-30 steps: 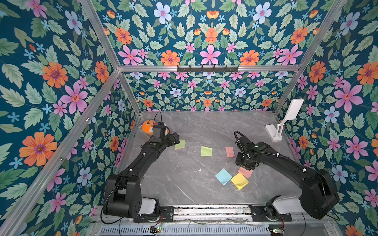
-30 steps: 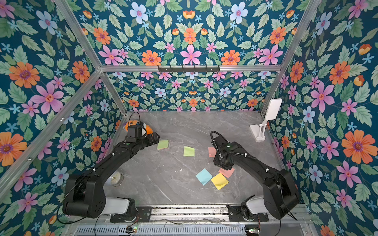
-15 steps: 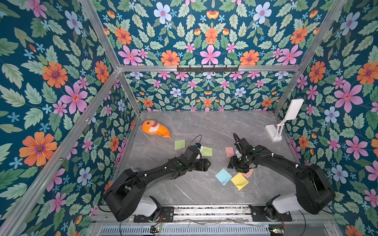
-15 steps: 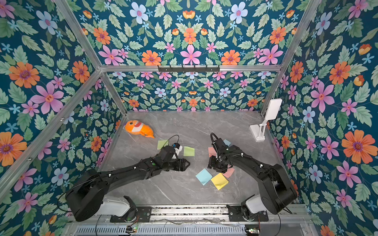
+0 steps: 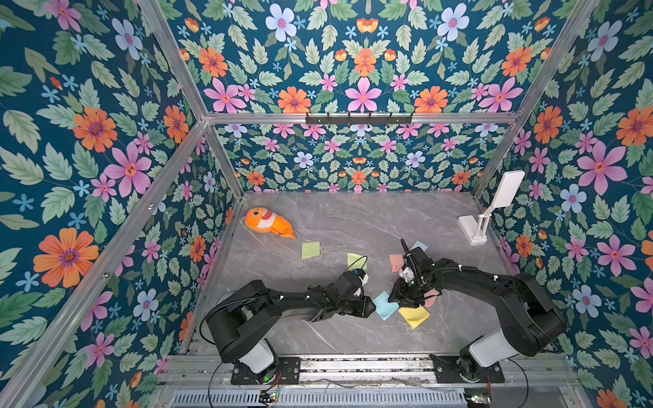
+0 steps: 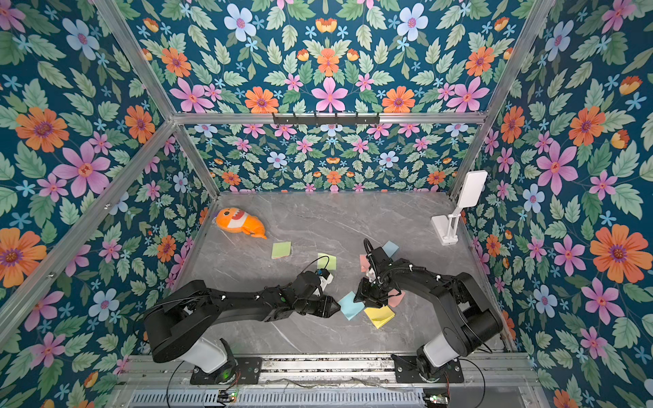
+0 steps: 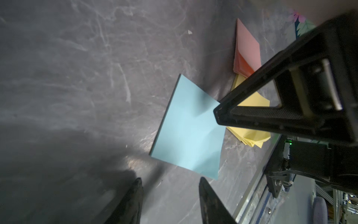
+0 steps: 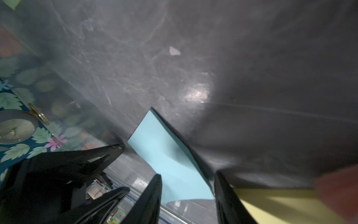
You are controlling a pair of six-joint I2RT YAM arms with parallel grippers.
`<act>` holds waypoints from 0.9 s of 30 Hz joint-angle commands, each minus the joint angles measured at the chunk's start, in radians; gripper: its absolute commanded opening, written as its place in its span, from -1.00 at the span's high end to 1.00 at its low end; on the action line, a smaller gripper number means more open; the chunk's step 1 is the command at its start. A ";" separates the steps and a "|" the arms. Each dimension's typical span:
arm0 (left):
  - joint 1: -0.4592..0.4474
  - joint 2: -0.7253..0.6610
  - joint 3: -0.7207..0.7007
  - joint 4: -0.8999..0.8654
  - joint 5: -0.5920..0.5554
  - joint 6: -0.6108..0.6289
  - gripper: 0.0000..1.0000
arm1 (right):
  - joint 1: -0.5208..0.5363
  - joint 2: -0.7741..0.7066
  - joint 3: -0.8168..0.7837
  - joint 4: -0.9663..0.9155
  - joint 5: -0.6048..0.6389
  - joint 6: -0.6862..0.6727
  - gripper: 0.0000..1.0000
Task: Tear off pages from different memo pads
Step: Pick up the memo pad from the center of the board.
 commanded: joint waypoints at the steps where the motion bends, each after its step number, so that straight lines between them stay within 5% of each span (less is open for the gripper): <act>1: -0.002 0.016 -0.012 0.045 0.037 -0.012 0.06 | 0.001 -0.001 -0.026 0.071 -0.047 0.040 0.16; 14: -0.002 0.054 -0.007 0.051 0.022 -0.013 0.33 | 0.005 -0.031 -0.088 0.217 -0.129 0.109 0.65; 21: 0.028 -0.018 -0.001 0.011 -0.026 0.000 0.20 | 0.005 -0.077 -0.112 0.265 -0.136 0.151 0.97; 27: 0.202 -0.210 -0.122 0.166 0.025 -0.082 -0.13 | 0.005 -0.171 -0.101 0.332 -0.137 0.253 1.00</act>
